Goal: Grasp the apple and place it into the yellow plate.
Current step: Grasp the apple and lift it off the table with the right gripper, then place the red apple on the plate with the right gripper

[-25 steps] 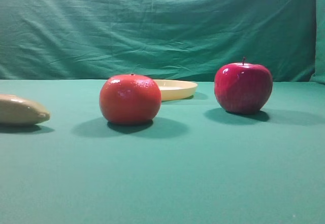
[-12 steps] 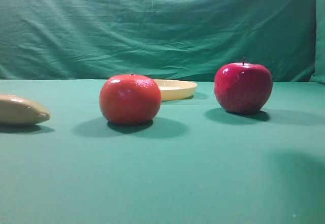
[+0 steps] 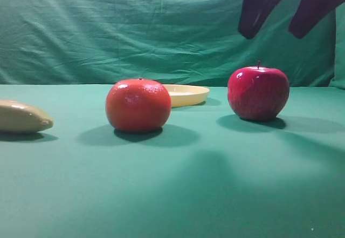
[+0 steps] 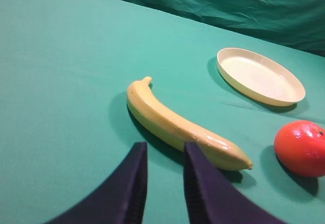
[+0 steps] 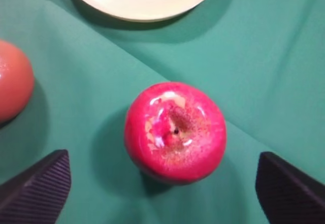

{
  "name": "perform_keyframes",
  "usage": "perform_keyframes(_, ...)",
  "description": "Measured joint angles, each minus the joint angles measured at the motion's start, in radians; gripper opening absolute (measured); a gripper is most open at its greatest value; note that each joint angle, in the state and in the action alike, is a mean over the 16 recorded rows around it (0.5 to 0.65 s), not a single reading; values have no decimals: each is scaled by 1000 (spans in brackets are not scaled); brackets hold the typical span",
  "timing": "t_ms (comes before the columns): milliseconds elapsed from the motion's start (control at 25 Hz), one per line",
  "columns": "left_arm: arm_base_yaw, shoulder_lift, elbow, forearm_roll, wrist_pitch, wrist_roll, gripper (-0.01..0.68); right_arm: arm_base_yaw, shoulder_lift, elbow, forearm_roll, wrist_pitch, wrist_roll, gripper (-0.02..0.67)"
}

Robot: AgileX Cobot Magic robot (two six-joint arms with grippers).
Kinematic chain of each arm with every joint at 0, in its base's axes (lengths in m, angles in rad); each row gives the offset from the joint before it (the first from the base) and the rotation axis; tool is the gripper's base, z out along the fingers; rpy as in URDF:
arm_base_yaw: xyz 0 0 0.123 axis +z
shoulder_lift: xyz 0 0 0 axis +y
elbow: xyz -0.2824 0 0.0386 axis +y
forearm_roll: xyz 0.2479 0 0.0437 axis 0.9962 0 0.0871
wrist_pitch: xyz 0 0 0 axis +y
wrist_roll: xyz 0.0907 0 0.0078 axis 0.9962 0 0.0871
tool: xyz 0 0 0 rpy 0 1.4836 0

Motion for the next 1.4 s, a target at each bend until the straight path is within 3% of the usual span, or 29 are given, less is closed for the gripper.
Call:
perform_keyframes(640,0,0,0,0,0,0,157,2,145,-184,4,2,24,532)
perform_keyframes(1040,0,0,0,0,0,0,157,40,212,-392,25,-141,13,531)
perform_keyframes(1400,0,0,0,0,0,0,157,96,344,-449,37,-286,-16,531)
